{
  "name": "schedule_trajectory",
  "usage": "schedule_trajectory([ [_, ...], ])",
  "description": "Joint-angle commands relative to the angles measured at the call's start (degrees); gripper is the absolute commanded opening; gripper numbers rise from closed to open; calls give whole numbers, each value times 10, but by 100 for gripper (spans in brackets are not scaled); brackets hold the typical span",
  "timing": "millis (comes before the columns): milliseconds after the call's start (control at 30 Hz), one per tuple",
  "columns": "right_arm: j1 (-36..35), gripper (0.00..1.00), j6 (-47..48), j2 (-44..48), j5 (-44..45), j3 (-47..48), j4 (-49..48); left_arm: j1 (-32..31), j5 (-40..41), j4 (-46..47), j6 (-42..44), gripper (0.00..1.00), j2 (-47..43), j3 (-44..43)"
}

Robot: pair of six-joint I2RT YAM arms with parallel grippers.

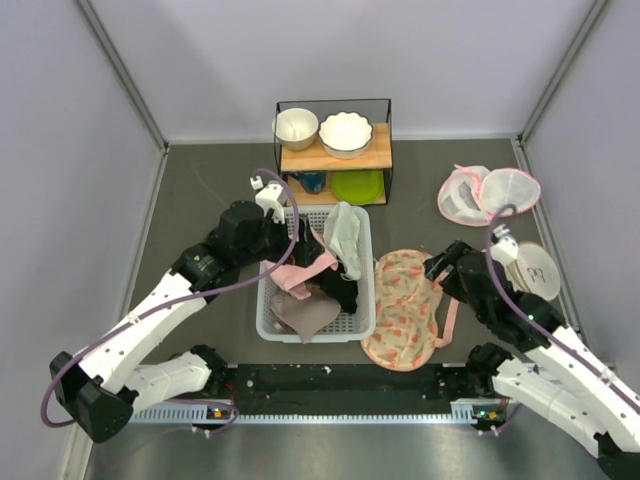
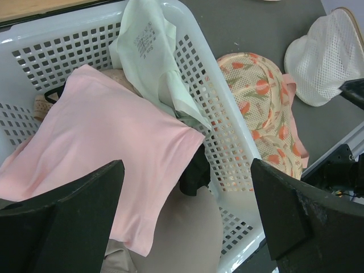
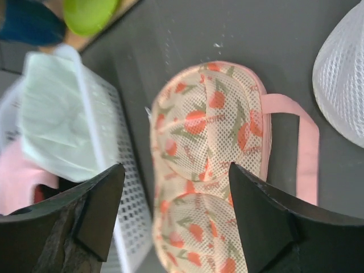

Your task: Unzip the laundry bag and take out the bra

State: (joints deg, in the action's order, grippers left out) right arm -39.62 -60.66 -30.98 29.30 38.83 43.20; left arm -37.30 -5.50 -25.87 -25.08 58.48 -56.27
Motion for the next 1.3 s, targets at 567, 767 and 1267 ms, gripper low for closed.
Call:
schedule_trajectory([
  [567,1,88,183,-305,-44,13,-96,-2,-28,10,-1,99,8,-33],
  [767,75,67,215,-384,-82,-37,-238,-2,-29,15,4,99,0,-42],
  [1267,144,0,355,-28,-173,5,-198,-3,-163,92,-12,99,34,-62],
])
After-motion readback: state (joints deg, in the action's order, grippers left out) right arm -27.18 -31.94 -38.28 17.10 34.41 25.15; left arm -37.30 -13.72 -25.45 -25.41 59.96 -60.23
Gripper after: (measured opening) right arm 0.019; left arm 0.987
